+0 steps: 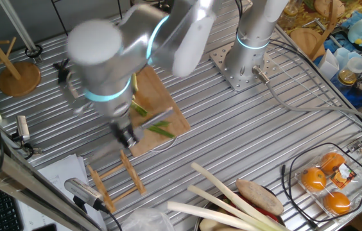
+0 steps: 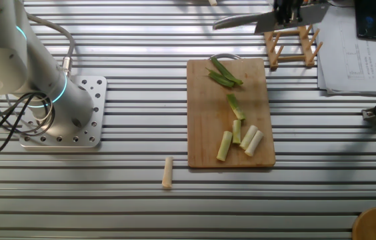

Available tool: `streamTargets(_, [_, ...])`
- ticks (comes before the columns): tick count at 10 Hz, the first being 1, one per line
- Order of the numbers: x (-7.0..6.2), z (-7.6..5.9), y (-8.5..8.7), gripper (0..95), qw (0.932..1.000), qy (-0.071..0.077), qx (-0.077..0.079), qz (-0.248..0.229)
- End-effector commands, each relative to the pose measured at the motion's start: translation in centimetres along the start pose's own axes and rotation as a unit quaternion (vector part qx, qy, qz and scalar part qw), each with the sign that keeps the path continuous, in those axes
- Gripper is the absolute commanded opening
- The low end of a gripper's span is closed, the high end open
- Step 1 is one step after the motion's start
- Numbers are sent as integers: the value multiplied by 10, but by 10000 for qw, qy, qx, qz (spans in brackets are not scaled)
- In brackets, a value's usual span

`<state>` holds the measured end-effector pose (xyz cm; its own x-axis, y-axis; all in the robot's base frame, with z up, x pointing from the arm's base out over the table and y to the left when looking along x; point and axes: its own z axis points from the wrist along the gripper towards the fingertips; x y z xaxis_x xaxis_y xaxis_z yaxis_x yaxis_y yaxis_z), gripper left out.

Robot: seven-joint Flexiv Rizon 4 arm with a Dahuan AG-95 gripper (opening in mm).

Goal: Chop the scallions

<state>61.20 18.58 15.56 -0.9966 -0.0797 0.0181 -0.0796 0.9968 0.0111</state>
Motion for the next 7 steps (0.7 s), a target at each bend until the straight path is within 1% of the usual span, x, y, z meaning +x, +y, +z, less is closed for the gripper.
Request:
streamTargets(1, [-14, 12, 1, 0, 9999, -6, 142, 24])
streamTargets(2, [-15, 17, -1, 0, 9999, -29, 142, 25])
streamTargets(5, [-16, 18, -2, 0, 9998, -29, 217, 8])
streamTargets(7, [-16, 22, -5, 0, 9997, -61, 245, 14])
